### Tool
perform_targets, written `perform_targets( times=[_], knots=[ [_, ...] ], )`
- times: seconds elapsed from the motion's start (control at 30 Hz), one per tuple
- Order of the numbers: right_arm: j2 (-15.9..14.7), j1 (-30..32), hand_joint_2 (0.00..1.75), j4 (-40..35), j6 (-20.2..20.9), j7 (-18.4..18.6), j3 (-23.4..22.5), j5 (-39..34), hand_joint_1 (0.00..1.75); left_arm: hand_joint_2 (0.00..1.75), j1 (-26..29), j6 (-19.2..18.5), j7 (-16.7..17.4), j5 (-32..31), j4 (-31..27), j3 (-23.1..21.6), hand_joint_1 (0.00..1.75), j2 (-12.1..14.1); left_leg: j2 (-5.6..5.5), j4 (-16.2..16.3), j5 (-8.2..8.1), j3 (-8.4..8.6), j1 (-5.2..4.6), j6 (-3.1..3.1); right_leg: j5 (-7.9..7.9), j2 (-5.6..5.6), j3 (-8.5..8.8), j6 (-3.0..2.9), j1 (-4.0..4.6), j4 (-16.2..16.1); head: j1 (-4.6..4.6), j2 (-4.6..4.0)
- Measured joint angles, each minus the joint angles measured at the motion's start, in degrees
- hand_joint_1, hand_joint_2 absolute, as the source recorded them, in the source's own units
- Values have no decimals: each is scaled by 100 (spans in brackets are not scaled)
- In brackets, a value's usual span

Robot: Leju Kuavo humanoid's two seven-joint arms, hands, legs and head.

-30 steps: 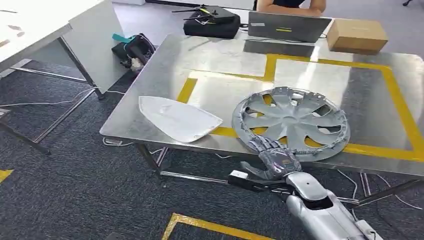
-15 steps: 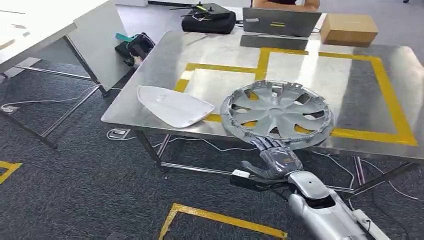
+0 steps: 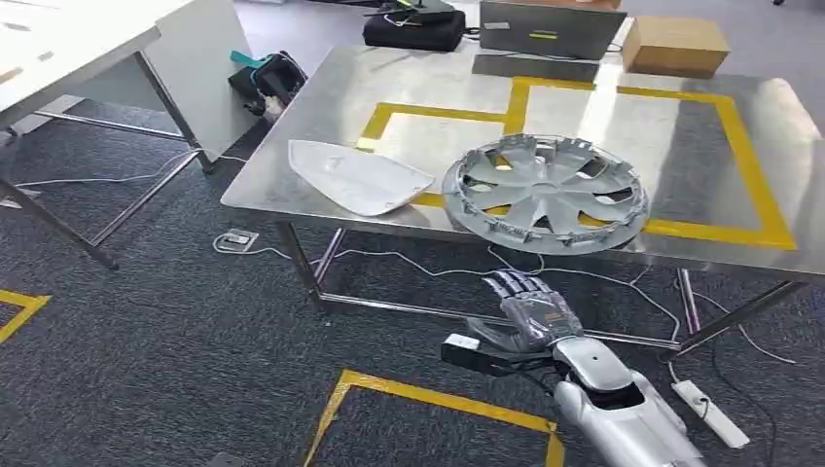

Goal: Take the parts from the cabinet and place them on the table.

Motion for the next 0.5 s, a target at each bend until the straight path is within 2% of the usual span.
perform_targets(
  times=[0.07,0.1,0.13,0.17,0.2,0.23,0.27,0.3,0.33,0.37,0.4,0.43,0.47,0.5],
  knots=[
    [2,18,0,-9,-11,146,20,148,0,0,-13,76,82,0,0,-6,0,-54,5,3,129,-157,-9,53,-699,4,-223,24,5,788,9,0],
    [13,55,0,-31,26,234,33,241,0,0,-18,206,219,0,0,-44,0,-197,4,8,198,-244,-23,66,-945,6,-330,32,8,1274,6,0],
    [48,137,0,-105,107,317,37,343,0,0,-17,391,397,-2,0,-127,0,-320,1,14,263,-329,-35,71,-1033,7,-369,33,9,1628,9,0],
    [68,226,0,-195,166,363,37,402,0,0,-15,489,457,-2,0,-205,0,-450,-2,18,322,-413,-43,69,-938,8,-299,26,14,1728,9,0],
    [83,294,0,-278,214,374,39,444,0,0,-18,507,492,-2,2,-260,0,-543,-2,21,384,-495,-47,60,-745,12,-112,10,26,1581,11,0],
    [101,332,0,-330,241,380,42,461,0,0,-16,509,505,-2,4,-304,0,-617,-3,24,439,-565,-47,42,-555,13,163,-11,37,1243,9,0],
    [125,349,0,-402,262,382,42,476,0,0,-24,505,505,0,15,-326,0,-680,3,25,496,-630,-45,20,-437,13,554,-28,45,719,11,0],
    [140,352,0,-448,267,387,42,481,0,0,-42,507,505,-2,17,-339,0,-691,7,36,549,-662,-42,-5,-521,15,958,-39,44,185,6,0],
    [160,350,0,-516,271,387,42,489,0,0,-49,507,507,-2,17,-354,0,-697,9,47,589,-702,-78,-37,-697,21,1307,-29,57,-335,15,0],
    [171,369,0,-547,280,387,44,492,0,0,-48,505,509,-2,17,-376,0,-706,21,33,664,-692,-77,-59,-674,31,1237,-40,64,-274,-15,0],
    [177,377,0,-557,284,387,42,498,0,0,-52,498,509,-2,17,-404,0,-717,17,30,707,-703,-60,-82,-665,38,1165,-60,77,-281,-6,0],
    [177,404,0,-566,291,387,42,498,0,0,-52,481,507,-2,17,-424,0,-719,14,22,751,-714,-48,-121,-640,30,1131,-103,93,-255,-4,0],
    [179,431,0,-579,295,387,42,498,0,0,-42,468,507,-2,17,-428,0,-717,1,18,791,-744,-57,-160,-576,10,1076,-184,80,-284,2,0],
    [201,433,0,-601,313,374,42,485,0,0,-44,463,500,-2,17,-428,0,-715,4,102,573,-819,-37,-194,-505,-3,1056,-239,64,-283,-2,0]
  ],
)
